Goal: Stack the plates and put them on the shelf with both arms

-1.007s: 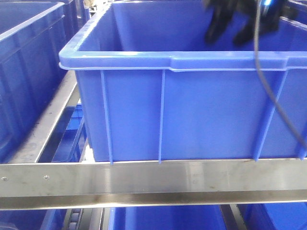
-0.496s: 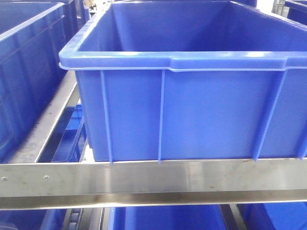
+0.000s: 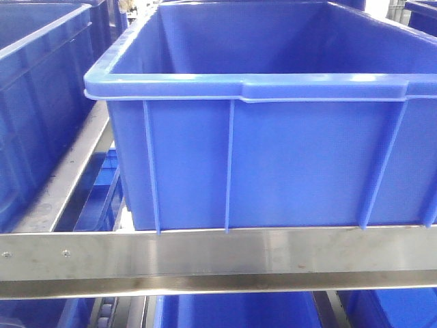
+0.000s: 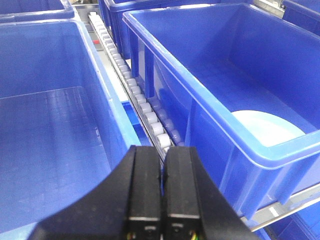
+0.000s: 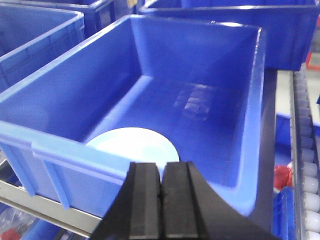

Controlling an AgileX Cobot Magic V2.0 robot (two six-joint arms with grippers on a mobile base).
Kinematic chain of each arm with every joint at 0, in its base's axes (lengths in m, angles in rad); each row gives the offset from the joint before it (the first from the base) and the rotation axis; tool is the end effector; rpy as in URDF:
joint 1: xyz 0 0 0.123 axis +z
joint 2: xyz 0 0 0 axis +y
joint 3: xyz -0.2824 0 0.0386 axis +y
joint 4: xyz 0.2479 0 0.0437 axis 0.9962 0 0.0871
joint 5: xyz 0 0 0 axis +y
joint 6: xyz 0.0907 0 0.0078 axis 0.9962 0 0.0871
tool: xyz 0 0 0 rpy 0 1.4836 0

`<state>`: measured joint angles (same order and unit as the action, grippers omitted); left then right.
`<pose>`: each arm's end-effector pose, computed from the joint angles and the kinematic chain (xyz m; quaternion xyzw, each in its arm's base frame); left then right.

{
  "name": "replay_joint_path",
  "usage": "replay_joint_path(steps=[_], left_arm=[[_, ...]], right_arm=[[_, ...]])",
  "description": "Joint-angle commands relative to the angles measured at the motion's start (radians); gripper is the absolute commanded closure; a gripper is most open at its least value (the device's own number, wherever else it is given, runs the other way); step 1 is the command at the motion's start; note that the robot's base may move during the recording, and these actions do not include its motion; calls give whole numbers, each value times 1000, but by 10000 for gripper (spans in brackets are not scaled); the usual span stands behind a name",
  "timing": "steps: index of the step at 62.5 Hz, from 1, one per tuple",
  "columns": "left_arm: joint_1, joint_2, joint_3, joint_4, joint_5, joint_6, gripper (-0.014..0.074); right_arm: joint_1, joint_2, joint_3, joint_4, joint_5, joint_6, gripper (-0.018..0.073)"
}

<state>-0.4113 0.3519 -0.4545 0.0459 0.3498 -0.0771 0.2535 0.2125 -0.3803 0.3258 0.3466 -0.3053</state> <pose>0.0741 -0.0307 0.3108 0.1378 0.7487 -0.1373 0.6338 0.0551 0.0245 0.2979 -0.1284 0.7215 0.1262 0.6686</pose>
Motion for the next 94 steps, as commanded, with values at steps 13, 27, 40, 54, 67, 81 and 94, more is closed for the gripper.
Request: replay_joint_path(steps=[13, 27, 40, 54, 67, 81, 94], left_arm=[[-4, 13, -29, -6, -87, -9, 512], [-4, 13, -29, -6, -87, -9, 512], [-4, 13, -29, -6, -87, -9, 512], [-4, 13, -29, -6, -87, -9, 512], [-4, 13, -29, -6, -87, -9, 512], [-4, 13, -29, -6, -87, -9, 512], [-4, 13, -29, -6, -86, -9, 512]], right_arm=[[-8, -72, 31, 5, -142, -14, 503], [-8, -72, 31, 5, -135, -14, 503], [-8, -72, 31, 5, -135, -14, 503], [-26, -73, 61, -58, -187, -4, 503], [-165, -134, 209, -189, -267, 193, 503], [-254, -245, 396, -189, -352, 257, 503], [-257, -245, 393, -189, -321, 259, 503]])
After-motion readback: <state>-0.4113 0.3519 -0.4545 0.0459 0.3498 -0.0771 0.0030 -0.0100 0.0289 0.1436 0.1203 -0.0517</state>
